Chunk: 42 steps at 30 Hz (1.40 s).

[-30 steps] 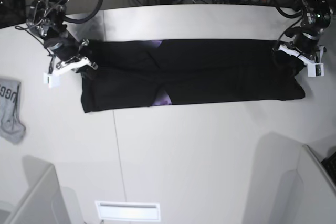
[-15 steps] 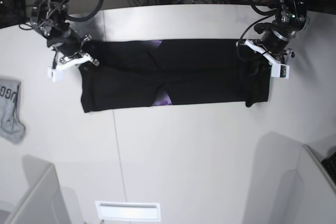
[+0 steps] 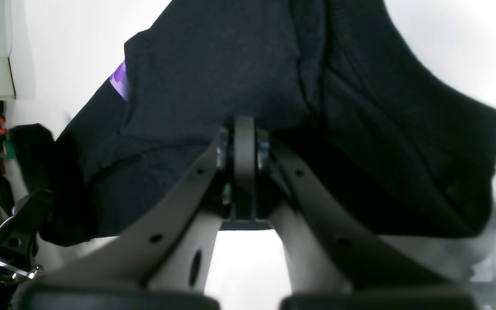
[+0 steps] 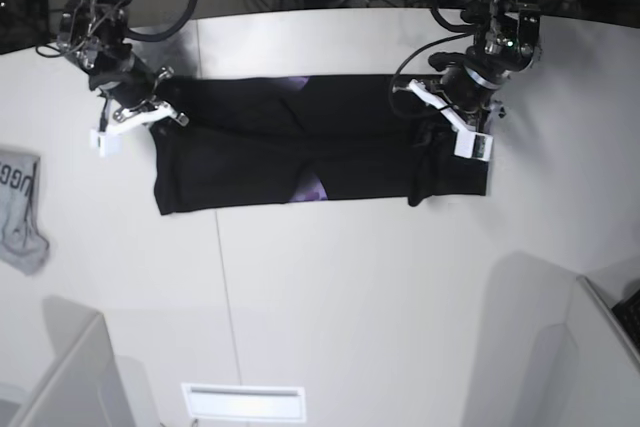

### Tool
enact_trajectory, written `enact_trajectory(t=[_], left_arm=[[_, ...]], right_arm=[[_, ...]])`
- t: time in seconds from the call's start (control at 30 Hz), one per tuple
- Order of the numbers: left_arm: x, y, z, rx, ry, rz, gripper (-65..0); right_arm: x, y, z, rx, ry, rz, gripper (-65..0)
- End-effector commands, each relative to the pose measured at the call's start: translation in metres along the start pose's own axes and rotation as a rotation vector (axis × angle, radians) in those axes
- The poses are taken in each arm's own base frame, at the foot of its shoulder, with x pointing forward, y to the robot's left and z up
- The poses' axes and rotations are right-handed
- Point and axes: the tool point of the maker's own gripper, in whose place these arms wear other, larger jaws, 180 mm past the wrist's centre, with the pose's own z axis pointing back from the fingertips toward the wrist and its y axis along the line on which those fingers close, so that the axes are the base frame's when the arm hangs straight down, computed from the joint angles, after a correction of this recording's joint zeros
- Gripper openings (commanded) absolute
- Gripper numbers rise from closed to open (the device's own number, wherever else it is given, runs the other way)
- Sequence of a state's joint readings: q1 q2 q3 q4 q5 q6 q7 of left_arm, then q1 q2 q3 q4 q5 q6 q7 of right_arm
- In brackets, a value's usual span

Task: Fold the T-shirt properly
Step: 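Grasp the strip end with the left gripper and carry it toward the right gripper, then lay the folded end down mid-strip and lift the left gripper away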

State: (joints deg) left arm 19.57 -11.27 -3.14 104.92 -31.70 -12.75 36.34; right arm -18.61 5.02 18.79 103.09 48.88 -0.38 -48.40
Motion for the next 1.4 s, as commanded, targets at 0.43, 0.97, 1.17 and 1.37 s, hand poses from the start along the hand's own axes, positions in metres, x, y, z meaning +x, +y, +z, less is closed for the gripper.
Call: enact_trajectory(t=[0.43, 0.97, 1.17, 1.37], left_arm=[[0.013, -0.071, -0.023, -0.157, -0.021, -0.030, -65.0], [0.016, -0.098, -0.034, -0.219, -0.024, -0.021, -65.0], [0.005, -0.095, -0.045, -0.195, 0.015, 0.007, -65.0], [0.007, -0.098, -0.048, -0.190, 0.012, 0.018, -65.0]], right_arm=[[0.014, 0.006, 0.003, 0.020, -0.039, 0.030, -65.0], [0.019, 0.010, 0.002, 0.032, -0.049, 0.030, -65.0], [0.019, 0.011, 0.002, 0.033, -0.049, 0.028, -65.0], [0.019, 0.010, 0.002, 0.032, -0.049, 0.030, -65.0]])
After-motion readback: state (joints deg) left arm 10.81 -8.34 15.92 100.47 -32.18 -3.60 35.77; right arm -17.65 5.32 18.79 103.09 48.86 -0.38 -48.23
